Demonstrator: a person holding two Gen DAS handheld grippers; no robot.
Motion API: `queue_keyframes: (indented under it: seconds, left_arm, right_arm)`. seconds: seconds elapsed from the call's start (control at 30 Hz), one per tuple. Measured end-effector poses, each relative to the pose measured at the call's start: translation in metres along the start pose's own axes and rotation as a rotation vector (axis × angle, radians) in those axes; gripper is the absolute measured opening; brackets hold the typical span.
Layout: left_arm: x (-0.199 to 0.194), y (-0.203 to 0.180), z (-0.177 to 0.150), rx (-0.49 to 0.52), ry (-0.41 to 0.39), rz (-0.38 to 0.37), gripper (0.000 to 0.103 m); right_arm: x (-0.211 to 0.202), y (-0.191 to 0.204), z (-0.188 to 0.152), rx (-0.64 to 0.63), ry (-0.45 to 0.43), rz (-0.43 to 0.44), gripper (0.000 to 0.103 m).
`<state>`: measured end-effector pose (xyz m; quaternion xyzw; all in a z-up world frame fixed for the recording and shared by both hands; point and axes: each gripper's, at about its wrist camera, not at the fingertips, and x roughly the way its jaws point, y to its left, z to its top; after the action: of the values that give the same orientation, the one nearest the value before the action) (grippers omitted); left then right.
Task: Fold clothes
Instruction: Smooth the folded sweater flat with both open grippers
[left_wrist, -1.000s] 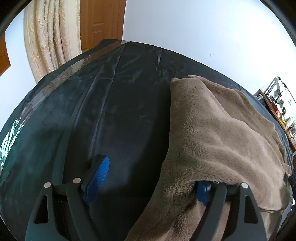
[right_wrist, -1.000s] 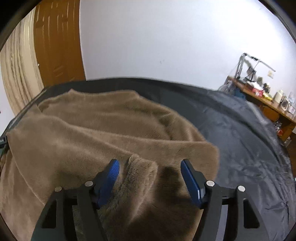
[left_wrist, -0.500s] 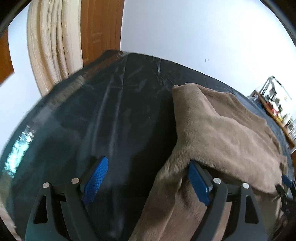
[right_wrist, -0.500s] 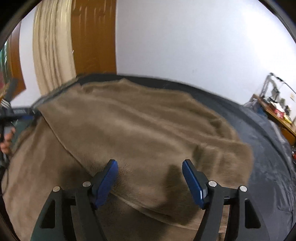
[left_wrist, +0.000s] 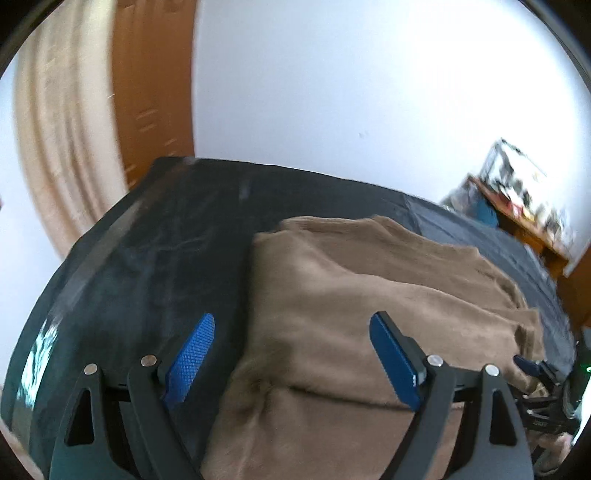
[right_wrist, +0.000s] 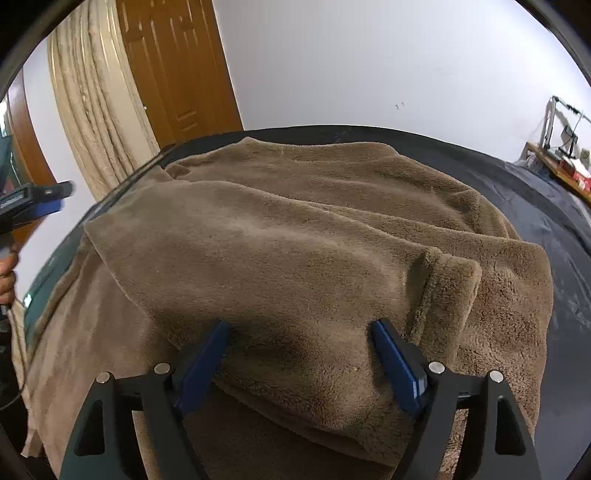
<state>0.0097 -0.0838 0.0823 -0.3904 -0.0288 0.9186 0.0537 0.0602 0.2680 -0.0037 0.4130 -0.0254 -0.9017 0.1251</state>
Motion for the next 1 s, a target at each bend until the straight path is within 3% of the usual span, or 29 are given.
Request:
queue_keyframes:
  seconds: [0.13, 0.23, 0.3, 0.37, 0.43, 0.7, 0.83, 1.0]
  left_arm:
    - [0.051, -0.018, 0.002, 0.035, 0.089, 0.082, 0.089]
    - [0.091, -0.005, -0.003, 0.019, 0.149, 0.194, 0.089]
    - [0.105, 0.01, -0.007, -0.015, 0.171, 0.225, 0.093]
    - [0.114, 0.028, -0.008, -0.077, 0.191, 0.192, 0.101]
    - [0.118, 0.039, -0.006, -0.108, 0.2, 0.174, 0.102]
    - [0.099, 0.026, -0.002, -0.019, 0.11, 0.239, 0.103]
    - [0.075, 0.017, 0.013, -0.038, 0.064, 0.155, 0.103]
    - [0.083, -0.013, 0.028, 0.062, 0.089, 0.109, 0.103]
  right_arm:
    - [-0.004, -0.012, -0.001, 0.051, -0.02, 0.067, 0.083]
    - [-0.006, -0.017, -0.002, 0.079, -0.031, 0.104, 0.083]
    - [-0.006, -0.017, -0.002, 0.082, -0.032, 0.11, 0.083]
    - [-0.005, -0.014, -0.002, 0.07, -0.027, 0.098, 0.084]
    - [-0.005, -0.012, -0.001, 0.057, -0.021, 0.086, 0.084]
    - [-0.002, -0.01, -0.002, 0.045, -0.012, 0.084, 0.087]
    - [-0.002, -0.011, -0.003, 0.046, -0.012, 0.089, 0.088]
    - [-0.002, -0.01, -0.003, 0.043, -0.012, 0.086, 0.088]
